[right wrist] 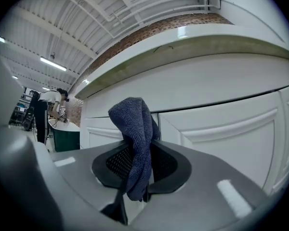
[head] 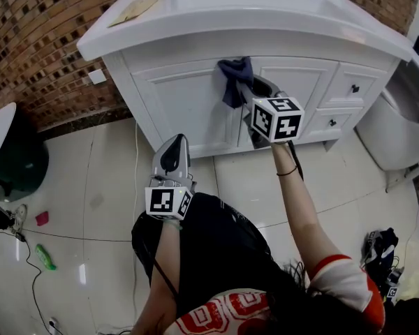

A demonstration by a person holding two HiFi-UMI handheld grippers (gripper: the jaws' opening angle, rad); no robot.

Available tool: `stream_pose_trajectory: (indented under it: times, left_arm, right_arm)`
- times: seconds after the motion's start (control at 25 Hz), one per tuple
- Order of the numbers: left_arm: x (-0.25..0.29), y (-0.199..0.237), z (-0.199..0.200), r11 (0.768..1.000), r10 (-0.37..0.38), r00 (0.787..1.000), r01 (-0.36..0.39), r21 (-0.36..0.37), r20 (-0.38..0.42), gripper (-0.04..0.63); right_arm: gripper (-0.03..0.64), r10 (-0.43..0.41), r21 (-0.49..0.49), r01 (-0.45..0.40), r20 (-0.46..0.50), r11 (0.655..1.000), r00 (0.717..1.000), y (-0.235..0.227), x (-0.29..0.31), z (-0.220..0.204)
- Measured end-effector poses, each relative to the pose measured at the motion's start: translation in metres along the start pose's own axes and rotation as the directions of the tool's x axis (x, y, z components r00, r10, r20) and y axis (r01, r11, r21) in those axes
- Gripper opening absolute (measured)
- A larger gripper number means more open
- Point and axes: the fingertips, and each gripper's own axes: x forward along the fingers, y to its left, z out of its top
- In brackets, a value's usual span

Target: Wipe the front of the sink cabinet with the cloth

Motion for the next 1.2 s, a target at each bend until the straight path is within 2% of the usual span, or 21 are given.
stream_pose_trajectory:
  times: [0.32,0.64,0.84,1.0,1.2]
  left_arm:
    - [-0.009,0.022,0.005,0.998,0.058,0.998,-0.057,-0.033,0.022,0.000]
    - [-0.022,0.040,0.020,0.996,0.088,0.995,-0.086,-0.030,0.050,0.000]
    - [-0.027,0.049,0.026,0.995,0.099,0.993,-0.097,-0.022,0.058,0.000]
    - [-0.028,0.050,0.026,0.994,0.106,0.993,-0.103,-0.042,0.060,0.000]
    - [-0.020,0.040,0.025,0.997,0.078,0.995,-0.076,-0.034,0.058,0.000]
  right_arm:
    - [0.080,0.119,-0.013,-0.120,-0.042,0.993,0.992,0.068,0.018,-0.027]
    - [0.080,0.238,0.005,-0.239,-0.103,0.971,0.966,0.145,0.052,-0.062]
    - [0.080,0.284,0.002,-0.286,-0.138,0.958,0.949,0.178,0.070,-0.081]
    - [0.080,0.280,-0.006,-0.285,-0.165,0.958,0.946,0.185,0.081,-0.092]
    - [0.080,0.221,0.002,-0.224,-0.167,0.975,0.961,0.151,0.075,-0.094]
